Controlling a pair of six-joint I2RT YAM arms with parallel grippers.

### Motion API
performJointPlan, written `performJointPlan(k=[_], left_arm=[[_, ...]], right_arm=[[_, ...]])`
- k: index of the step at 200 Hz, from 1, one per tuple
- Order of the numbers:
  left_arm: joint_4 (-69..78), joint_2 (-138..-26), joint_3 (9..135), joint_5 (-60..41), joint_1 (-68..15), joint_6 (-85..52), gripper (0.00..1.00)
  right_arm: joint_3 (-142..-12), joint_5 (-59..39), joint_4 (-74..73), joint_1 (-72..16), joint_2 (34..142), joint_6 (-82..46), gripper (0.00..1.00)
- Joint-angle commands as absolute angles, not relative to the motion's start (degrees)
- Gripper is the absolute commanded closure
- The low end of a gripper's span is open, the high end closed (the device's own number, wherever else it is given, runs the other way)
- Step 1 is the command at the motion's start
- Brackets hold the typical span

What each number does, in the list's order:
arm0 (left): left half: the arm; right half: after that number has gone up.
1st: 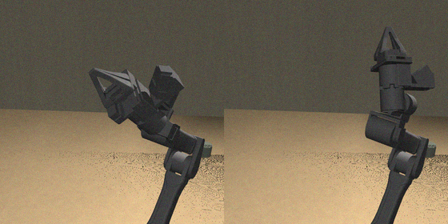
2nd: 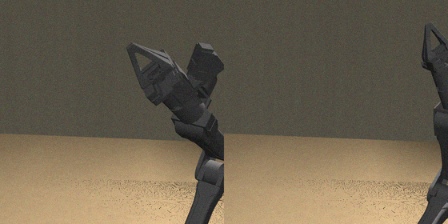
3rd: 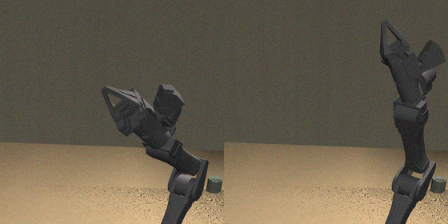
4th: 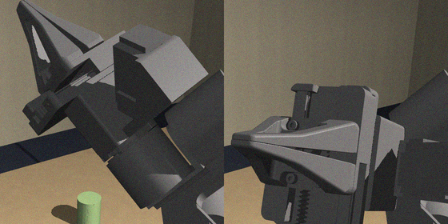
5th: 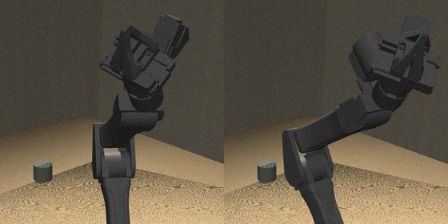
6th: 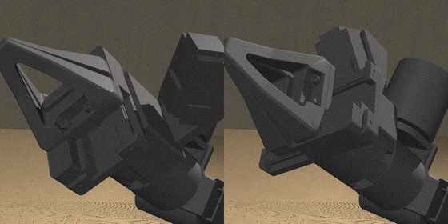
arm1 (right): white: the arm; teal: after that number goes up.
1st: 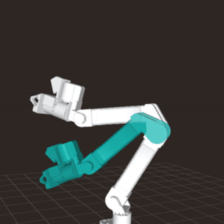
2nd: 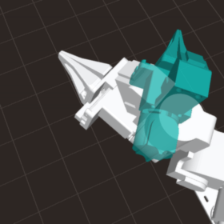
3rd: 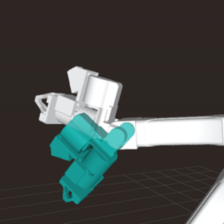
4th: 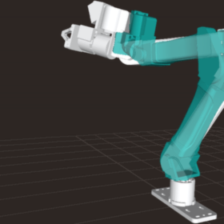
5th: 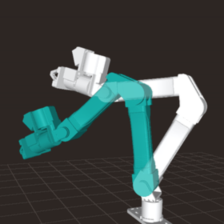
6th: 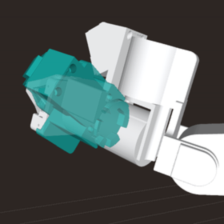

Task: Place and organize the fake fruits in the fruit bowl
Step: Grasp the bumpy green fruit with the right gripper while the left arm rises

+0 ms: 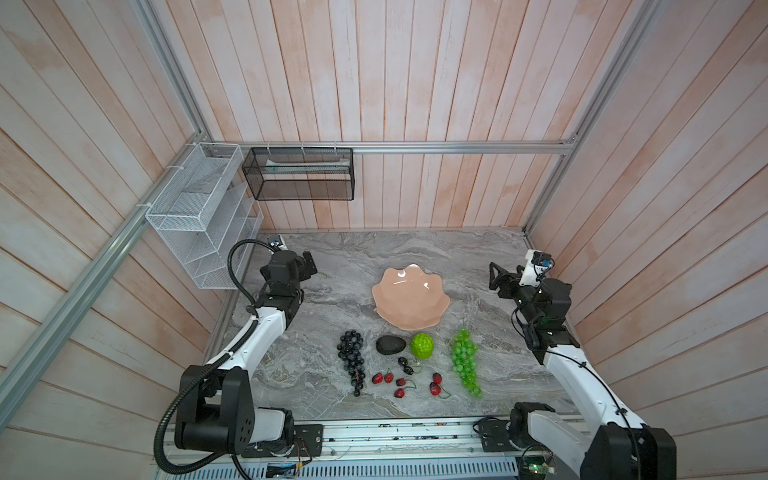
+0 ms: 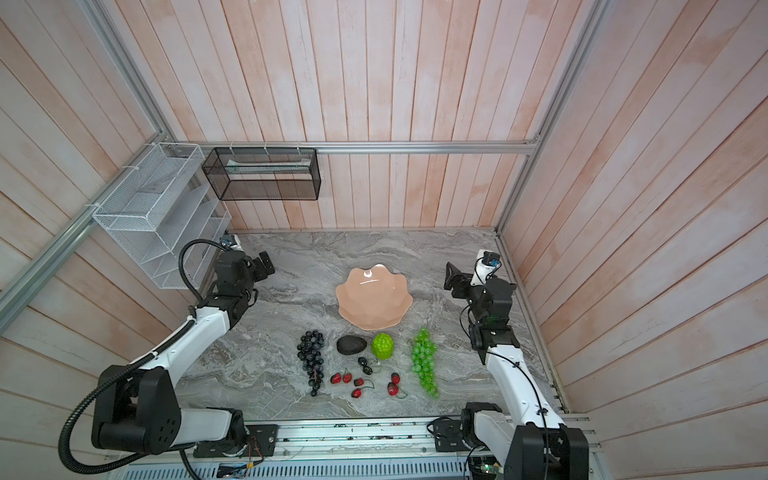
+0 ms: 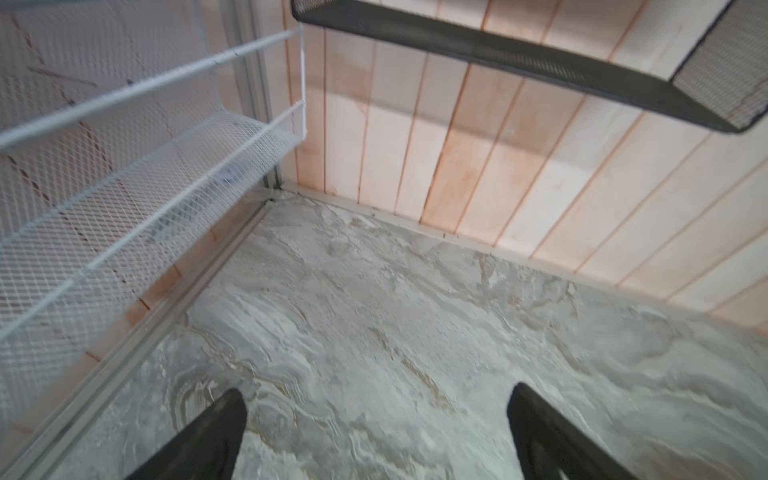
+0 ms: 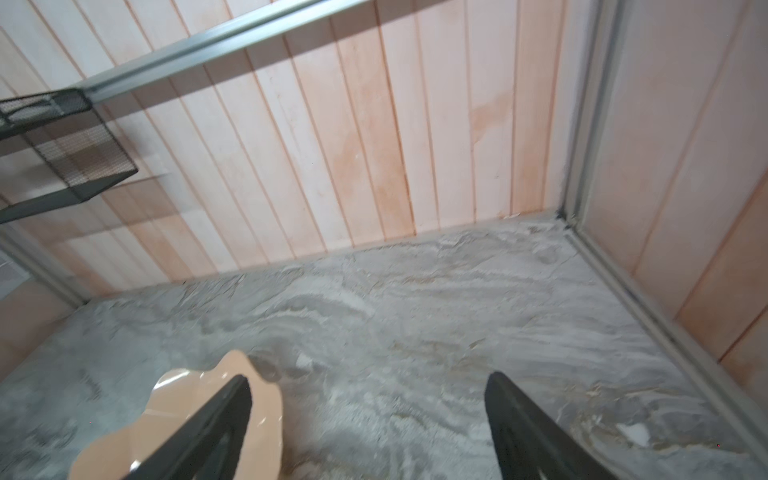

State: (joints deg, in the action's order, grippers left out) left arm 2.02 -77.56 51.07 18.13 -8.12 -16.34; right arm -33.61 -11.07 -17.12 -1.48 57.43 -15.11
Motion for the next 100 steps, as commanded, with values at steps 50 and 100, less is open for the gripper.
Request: performJointPlan(k=[50,100], left_arm=[[-16.5,-75.9,54.9,15.6,-20.5,-25.8,0.0],[-16.7,-75.9,55.0,14.3,-22.3,-27.2,0.0]], right_arm=[[-38.0,-10.2,18.1,-27.8,50.0,-21.6,0.12],[-38.0,-10.7,19.3,-39.1,58.5,-27.1,0.12]])
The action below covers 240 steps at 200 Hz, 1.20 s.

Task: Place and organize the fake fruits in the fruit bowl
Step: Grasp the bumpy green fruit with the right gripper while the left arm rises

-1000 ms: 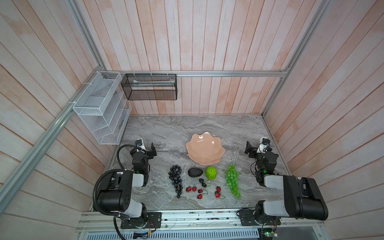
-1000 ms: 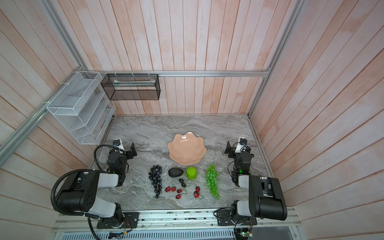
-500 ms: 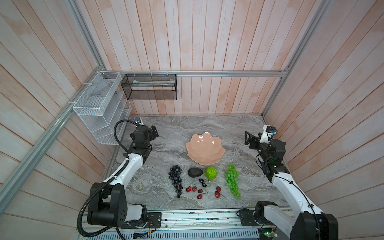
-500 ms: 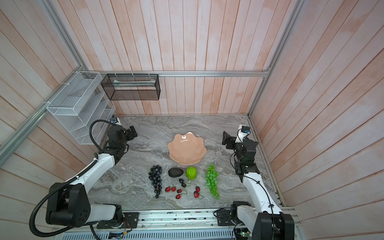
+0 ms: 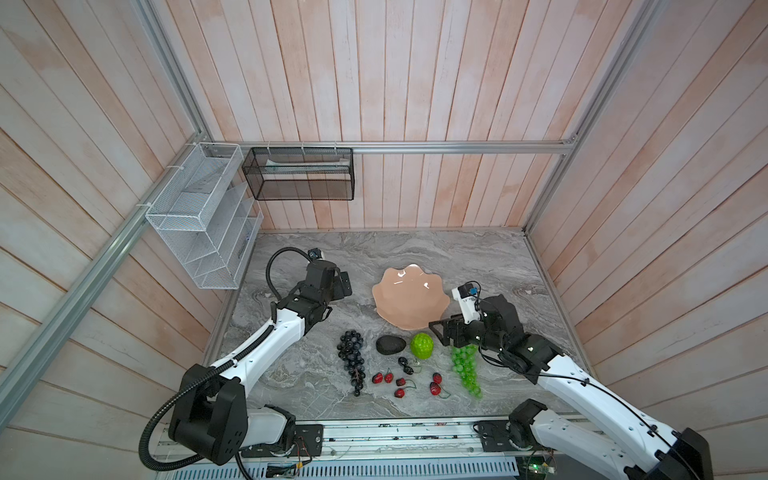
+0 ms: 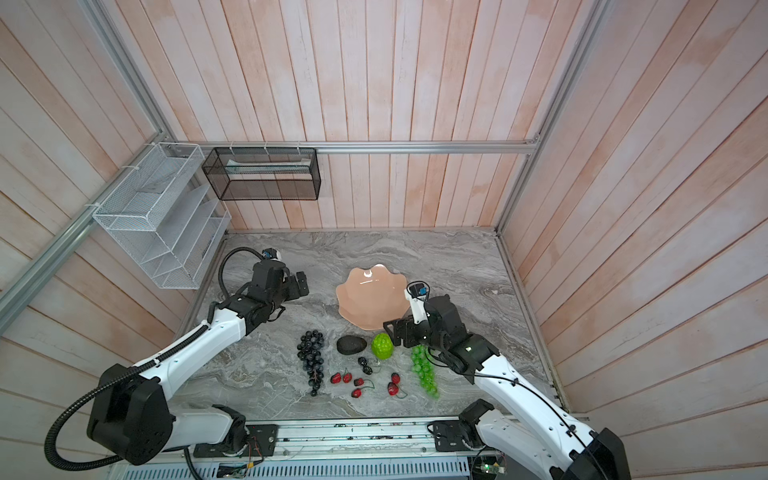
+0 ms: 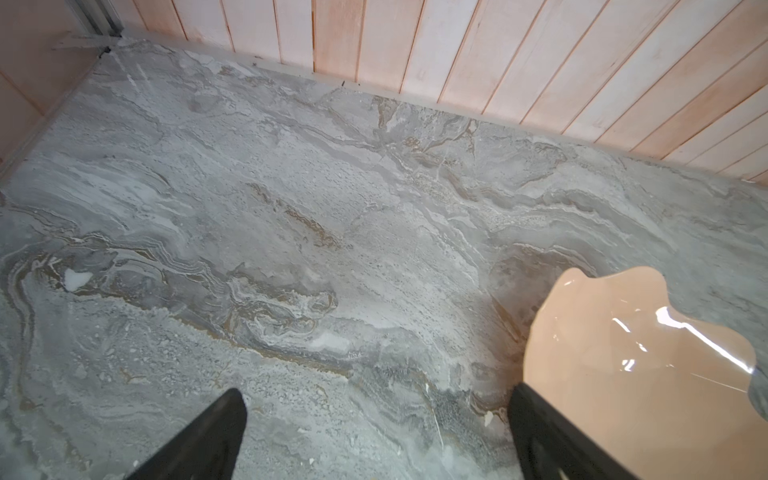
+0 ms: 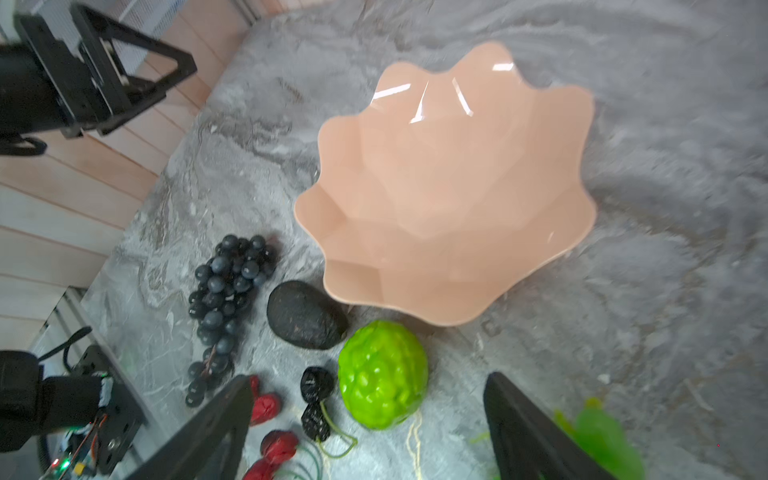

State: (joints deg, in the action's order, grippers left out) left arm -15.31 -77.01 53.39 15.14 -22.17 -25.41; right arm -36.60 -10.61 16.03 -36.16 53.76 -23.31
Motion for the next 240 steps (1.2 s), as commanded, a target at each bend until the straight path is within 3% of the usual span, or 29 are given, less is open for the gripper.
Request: performJointPlan(k=[1,27,90,192,240], left_arm=[[-16.6,-75.9,55.0,14.2,-22.3,-27.2,0.0],[-16.4,-75.8,54.7,14.2,-22.3,-27.6,0.0],[-13.9,-75.1,51.9,14.3,-22.3,-27.4,0.0],[-13.6,-75.2,51.2,13.8,-22.2,-27.6,0.0],[-14.1,-73.7,50.6,14.2,-22.2,-28.5,0.0]], right_arm=[[-38.1,-10.7,19.2,-39.3,58.9,-27.1,0.12],[-41.4,-8.3,19.6,-43.2,66.1,-26.4,0.12],[-44.6,-7.2,19.7,-43.4,77.2,-24.2,0.13],[-45.3,-7.5,17.5,-43.7,85.0,-21.8,0.19],[-43.4,-7.5,17.0,-43.8,83.6,-21.6,0.34]])
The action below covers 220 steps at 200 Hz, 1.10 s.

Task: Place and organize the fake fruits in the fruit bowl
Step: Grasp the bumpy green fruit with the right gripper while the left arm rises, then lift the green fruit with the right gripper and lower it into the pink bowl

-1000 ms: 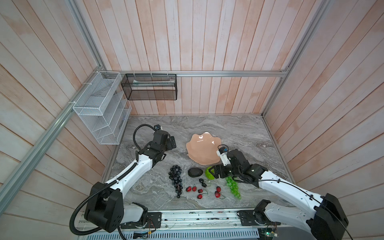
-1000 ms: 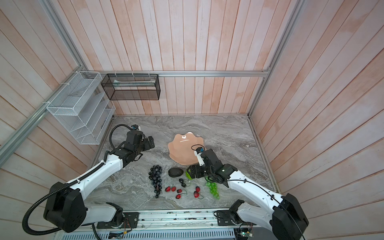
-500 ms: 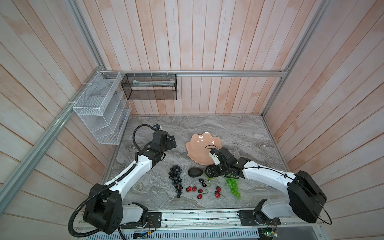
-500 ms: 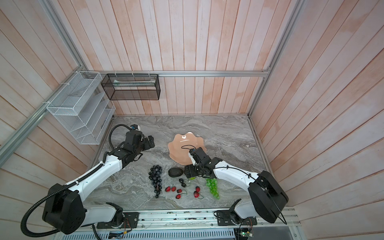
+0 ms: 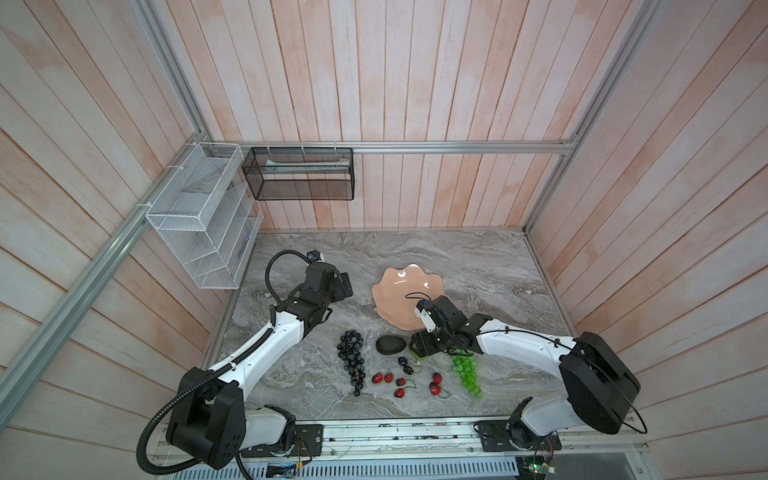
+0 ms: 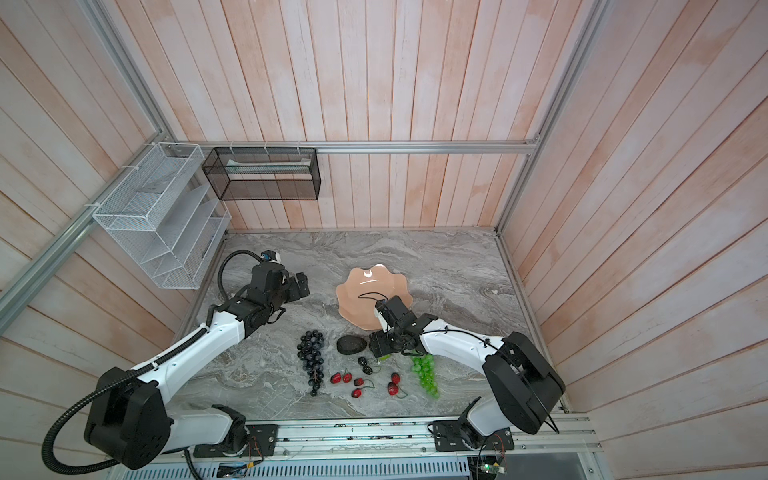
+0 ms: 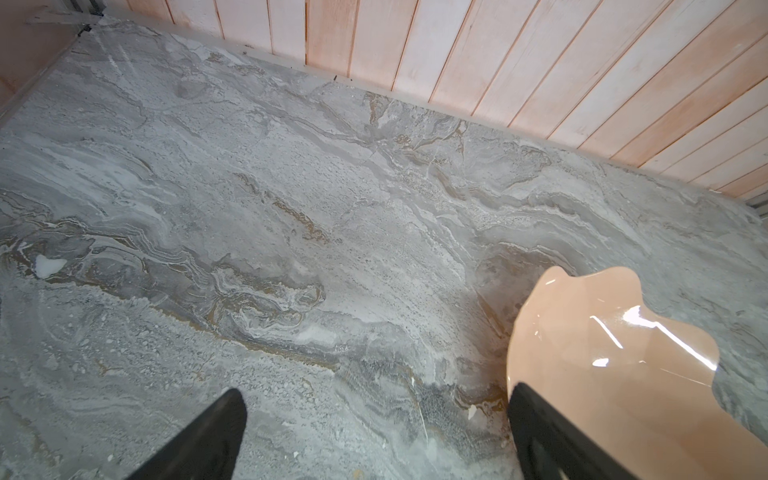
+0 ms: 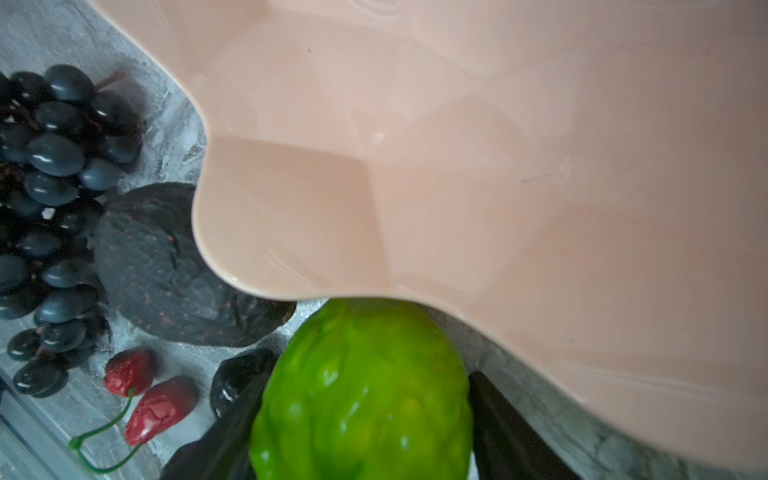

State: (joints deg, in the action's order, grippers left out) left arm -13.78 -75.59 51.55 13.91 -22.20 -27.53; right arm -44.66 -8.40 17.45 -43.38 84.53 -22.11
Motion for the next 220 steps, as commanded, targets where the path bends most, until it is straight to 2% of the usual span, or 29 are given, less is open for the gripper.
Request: performJointPlan(k=[1,51,96,129,153,220], left_arm=[[-14.2,-73.7,50.6,14.3,-22.2,-28.5,0.0],[-15.3,-72.4,50.8,14.9,-22.2,-29.7,0.0],[-15.4,-71.4,50.6,15.2,-22.2,-30.0,0.0],[-18.0,-71.0,52.2,16.7,-22.2,-30.0,0.0],[-19.1,-70.5,52.5,16.2,-22.2,-30.3,0.0],[-24.2,-68.9,53.0,16.3,-22.2,-30.4,0.0]], right_arm=[[-43.4,-7.5,17.0,-43.8,83.6,-21.5,0.34],[-41.6,-5.8,18.6,-43.7,78.1,-21.7,0.46],[-43.9,-5.8,23.8,-43.5,71.3,-22.3,0.48],[-50.7,-6.6,26.3,-40.7,69.0,-21.6,0.48],[-57.1,-10.0,26.8,-36.9,72.9,-18.3,0.47],[-68.5,-9.8,19.8,-29.7,89.7,-9.6,0.47]])
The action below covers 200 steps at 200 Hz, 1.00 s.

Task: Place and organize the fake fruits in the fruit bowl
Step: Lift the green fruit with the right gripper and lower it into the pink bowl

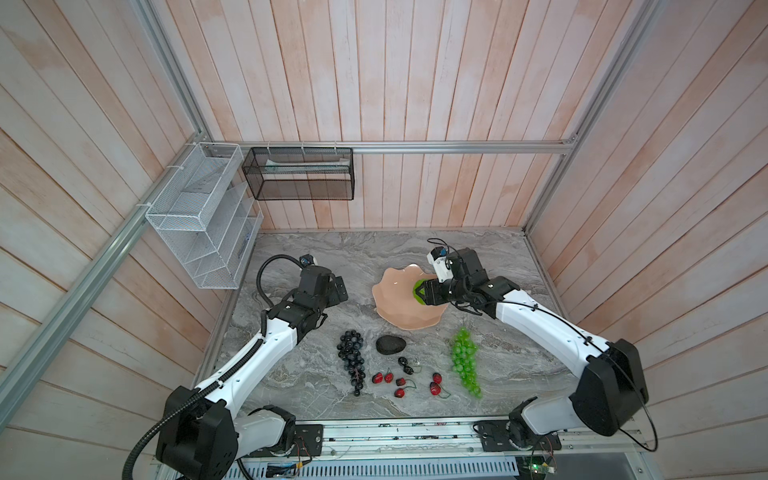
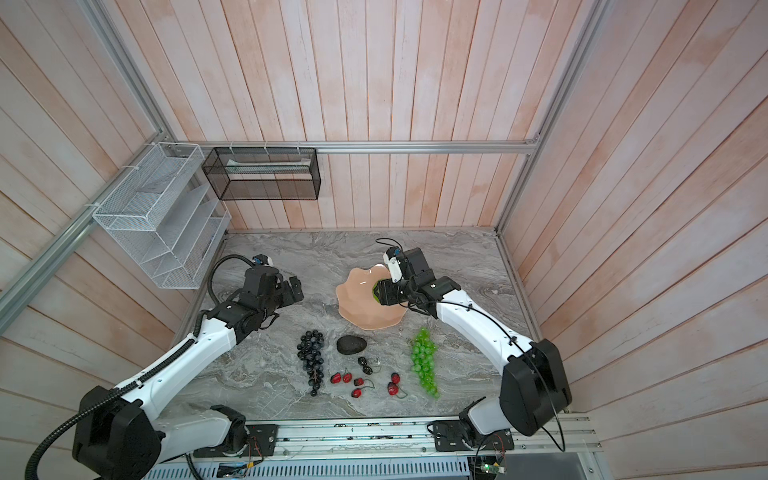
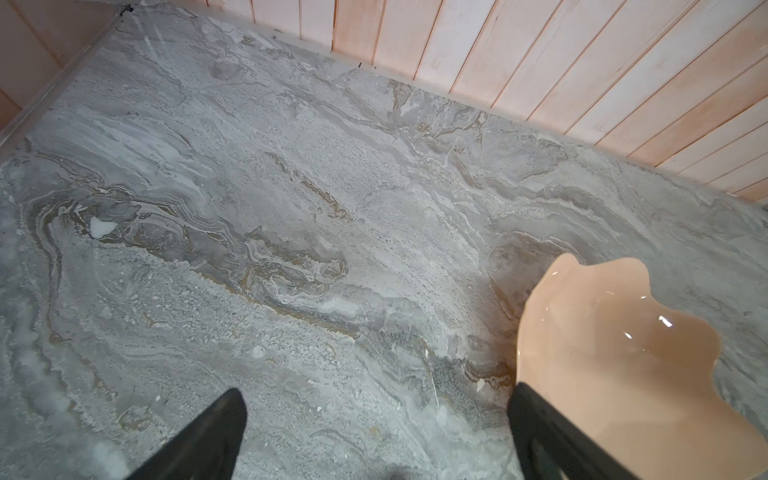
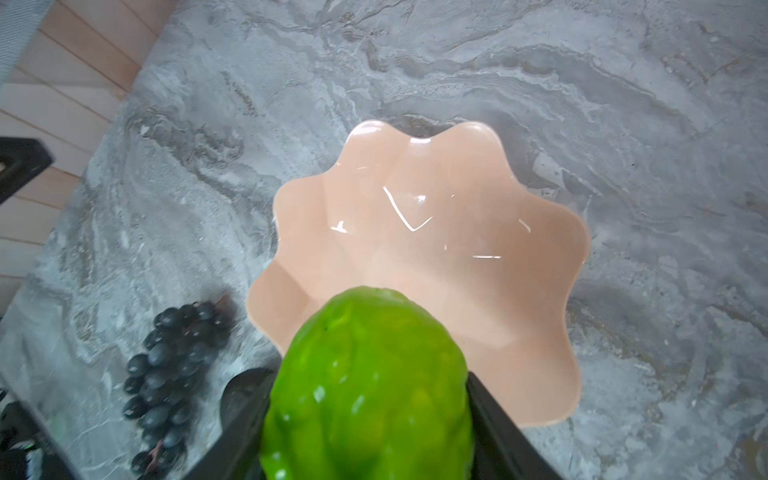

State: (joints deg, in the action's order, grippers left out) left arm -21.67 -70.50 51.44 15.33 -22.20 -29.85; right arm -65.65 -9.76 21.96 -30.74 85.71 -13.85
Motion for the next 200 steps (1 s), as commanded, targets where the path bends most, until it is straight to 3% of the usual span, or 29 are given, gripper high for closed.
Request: performJointPlan(k=[1,74,200], left_arm=[[-24.2,-68.9,52.9,16.3,-22.2,-30.3,0.0],[-24.3,-70.4,53.1,17.7,-22.2,-30.2,0.0],[-24.8,-70.1,53.0,17.3,-22.2,-30.1,0.0]], right_arm=[[-68.5,-9.7,19.7,-29.7,89.9,-9.5,0.46],[-76.6,-8.9,16.4,-28.9,104.9,-6.0,0.45],[-78.4,-4.9,11.9,-28.9,112.1,-4.8,0.39]])
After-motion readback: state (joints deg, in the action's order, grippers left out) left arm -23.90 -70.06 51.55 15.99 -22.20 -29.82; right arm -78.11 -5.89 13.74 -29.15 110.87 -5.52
